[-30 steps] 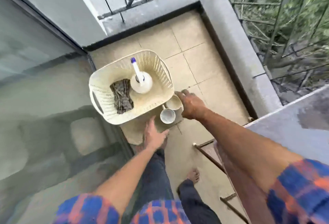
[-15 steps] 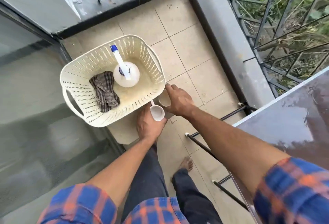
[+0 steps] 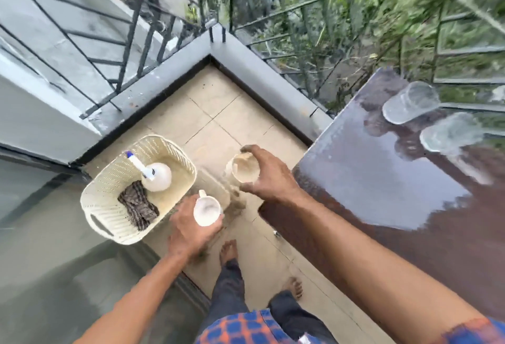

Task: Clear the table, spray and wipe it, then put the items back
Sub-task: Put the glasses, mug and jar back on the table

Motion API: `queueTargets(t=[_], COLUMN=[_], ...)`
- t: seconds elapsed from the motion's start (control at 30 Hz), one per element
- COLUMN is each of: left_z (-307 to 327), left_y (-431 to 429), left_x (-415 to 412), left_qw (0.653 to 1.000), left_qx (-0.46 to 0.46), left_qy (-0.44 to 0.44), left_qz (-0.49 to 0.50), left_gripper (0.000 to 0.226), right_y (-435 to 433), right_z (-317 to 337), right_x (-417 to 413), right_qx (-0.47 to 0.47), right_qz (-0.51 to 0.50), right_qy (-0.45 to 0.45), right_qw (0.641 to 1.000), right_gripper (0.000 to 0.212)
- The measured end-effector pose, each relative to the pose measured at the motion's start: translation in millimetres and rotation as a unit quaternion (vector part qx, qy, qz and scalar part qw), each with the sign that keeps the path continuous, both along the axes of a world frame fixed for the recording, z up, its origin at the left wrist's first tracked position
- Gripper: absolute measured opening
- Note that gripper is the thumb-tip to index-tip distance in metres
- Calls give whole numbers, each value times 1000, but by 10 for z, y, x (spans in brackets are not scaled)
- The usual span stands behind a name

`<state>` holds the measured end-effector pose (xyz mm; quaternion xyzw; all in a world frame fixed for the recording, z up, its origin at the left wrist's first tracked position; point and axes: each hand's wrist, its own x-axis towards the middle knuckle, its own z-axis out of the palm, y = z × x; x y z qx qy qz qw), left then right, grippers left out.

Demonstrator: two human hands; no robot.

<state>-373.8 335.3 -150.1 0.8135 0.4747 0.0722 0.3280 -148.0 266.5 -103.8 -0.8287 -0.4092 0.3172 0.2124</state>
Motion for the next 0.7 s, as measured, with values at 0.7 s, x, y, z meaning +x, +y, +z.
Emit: queueTargets(t=[0.7], left_z=[612], left_y=[-1833], left_x=[3028], left_qw=[977], left_qx=[-11], left_qy=[-49], left_qz=[-207], left_gripper=[44], right_y=[-4063], right_z=[183], right_x=[1352], right_qx=[96], right_qz=[-498], right_qy=[24], right_qw=[861], right_gripper=[79])
